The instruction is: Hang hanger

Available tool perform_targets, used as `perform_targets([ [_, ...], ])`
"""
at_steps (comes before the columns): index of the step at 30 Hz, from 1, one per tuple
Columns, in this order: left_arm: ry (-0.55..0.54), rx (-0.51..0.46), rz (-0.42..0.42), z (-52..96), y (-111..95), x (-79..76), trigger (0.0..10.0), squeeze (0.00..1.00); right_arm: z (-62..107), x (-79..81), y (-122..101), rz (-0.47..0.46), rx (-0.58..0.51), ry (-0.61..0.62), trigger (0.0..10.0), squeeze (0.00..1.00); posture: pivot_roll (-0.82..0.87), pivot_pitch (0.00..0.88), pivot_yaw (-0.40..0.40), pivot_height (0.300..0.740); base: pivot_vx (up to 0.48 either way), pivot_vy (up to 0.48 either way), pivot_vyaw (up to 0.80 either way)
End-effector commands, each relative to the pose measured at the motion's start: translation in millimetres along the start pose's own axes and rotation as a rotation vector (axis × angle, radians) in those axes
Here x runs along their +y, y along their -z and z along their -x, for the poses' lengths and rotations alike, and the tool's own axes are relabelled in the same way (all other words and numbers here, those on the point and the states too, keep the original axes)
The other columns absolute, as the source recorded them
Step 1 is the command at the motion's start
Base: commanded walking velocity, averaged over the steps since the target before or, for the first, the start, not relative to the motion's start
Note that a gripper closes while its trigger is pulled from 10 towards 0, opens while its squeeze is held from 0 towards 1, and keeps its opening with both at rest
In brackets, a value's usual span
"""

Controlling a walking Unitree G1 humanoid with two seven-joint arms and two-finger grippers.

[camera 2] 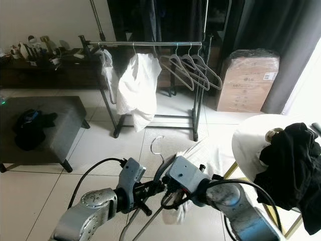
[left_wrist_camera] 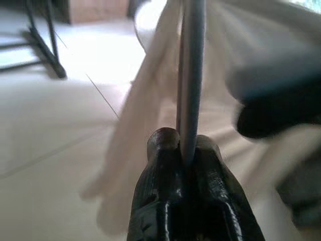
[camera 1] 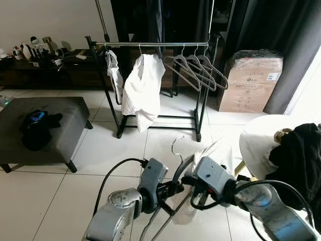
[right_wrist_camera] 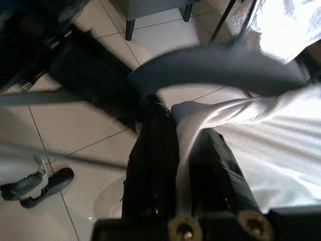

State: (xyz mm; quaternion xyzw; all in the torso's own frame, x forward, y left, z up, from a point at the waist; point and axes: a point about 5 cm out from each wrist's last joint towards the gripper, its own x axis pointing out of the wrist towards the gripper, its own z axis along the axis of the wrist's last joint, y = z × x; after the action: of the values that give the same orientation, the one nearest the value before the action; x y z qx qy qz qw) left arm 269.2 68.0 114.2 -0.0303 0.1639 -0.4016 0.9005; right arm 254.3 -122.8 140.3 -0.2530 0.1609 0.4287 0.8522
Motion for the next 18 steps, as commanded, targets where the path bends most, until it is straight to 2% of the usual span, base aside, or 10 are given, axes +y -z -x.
perform_targets([
  [1, -0.001, -0.080, -0.027, -3.0, -16.9, -0.9, 10.0, 0.00, 1.7, 20.8, -18.5, 0.034, -0.116, -0.140, 10.0, 0.00, -0.08, 0.069, 0.012, 0.740, 0.000, 0.000, 0.00],
  [7, -0.002, -0.069, -0.026, -3.3, -15.7, -0.9, 10.0, 0.00, 4.2, 21.1, -22.2, 0.035, -0.140, -0.145, 10.0, 0.00, -0.08, 0.070, 0.013, 0.740, 0.000, 0.000, 0.00],
  [9, 0.001, -0.065, -0.030, -3.4, -12.7, -2.9, 10.0, 0.00, 11.1, 21.2, -27.4, 0.039, -0.172, -0.178, 10.0, 0.00, -0.08, 0.078, 0.010, 0.740, 0.000, 0.000, 0.00],
  [14, 0.011, -0.069, -0.029, -3.2, -12.8, -4.7, 10.0, 0.00, 2.3, 9.0, -14.3, 0.054, -0.076, -0.079, 10.0, 0.00, -0.07, 0.082, 0.008, 0.740, 0.000, 0.000, 0.00],
  [18, 0.010, -0.101, -0.021, -2.3, -16.3, -5.4, 10.0, 0.00, 4.4, 19.4, -25.3, 0.056, -0.133, -0.163, 10.0, 0.00, -0.07, 0.086, 0.008, 0.740, 0.000, 0.000, 0.00],
])
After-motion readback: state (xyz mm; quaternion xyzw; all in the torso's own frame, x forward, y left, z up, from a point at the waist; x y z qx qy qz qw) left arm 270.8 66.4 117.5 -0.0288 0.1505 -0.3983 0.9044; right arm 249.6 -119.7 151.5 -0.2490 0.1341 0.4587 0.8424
